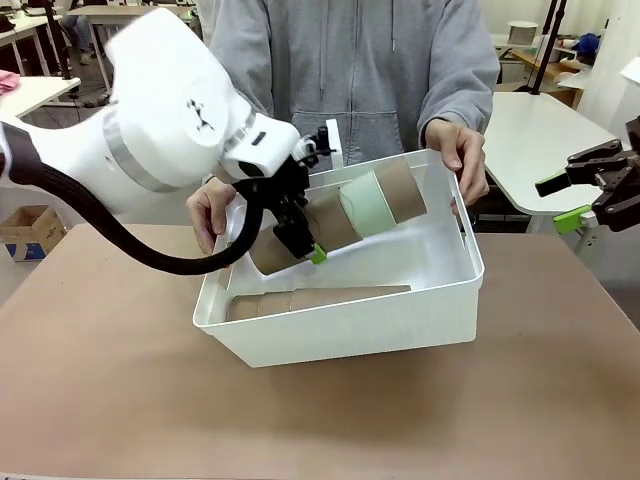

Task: Stack the cups and store them in the basket.
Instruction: Place the stack of Reusable plastic cups into the Pantry Basket.

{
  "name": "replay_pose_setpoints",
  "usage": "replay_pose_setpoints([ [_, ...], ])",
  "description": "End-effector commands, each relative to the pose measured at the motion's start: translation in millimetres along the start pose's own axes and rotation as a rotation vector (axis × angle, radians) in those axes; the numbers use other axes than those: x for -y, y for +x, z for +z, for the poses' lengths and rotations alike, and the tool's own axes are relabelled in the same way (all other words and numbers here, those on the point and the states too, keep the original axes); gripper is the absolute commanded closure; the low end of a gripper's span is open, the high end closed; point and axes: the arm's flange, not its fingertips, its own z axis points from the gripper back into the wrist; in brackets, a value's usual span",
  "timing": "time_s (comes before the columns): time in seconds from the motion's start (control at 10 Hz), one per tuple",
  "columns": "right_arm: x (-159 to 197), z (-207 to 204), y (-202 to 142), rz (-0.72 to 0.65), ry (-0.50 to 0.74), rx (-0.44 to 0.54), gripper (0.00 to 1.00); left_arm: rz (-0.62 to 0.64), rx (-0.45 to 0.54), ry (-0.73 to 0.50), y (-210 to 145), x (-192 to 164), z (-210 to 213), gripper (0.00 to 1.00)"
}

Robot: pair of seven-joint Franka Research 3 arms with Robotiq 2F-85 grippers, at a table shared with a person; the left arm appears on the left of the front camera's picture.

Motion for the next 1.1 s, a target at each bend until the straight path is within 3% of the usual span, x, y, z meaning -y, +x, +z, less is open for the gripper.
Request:
replay_pose_setpoints([
  [0.0,-2,-1,1,-0.019,-0.003,0.018,0.00,0.019,-0.034,0.019,8,-6,-9,0.14],
  [0.5,-2,-1,1,-0.019,-0.003,0.018,0.00,0.005,-0.063,-0.012,3,-9,-47,0.14],
  [0.6,-2,-1,1,-0.019,-0.003,0.018,0.00,-0.017,-0.061,-0.021,5,-7,-49,0.00],
  [1.0,-2,-1,1,-0.019,-0.003,0.018,0.00,-0.011,-0.039,-0.066,10,-1,-28,0.00],
])
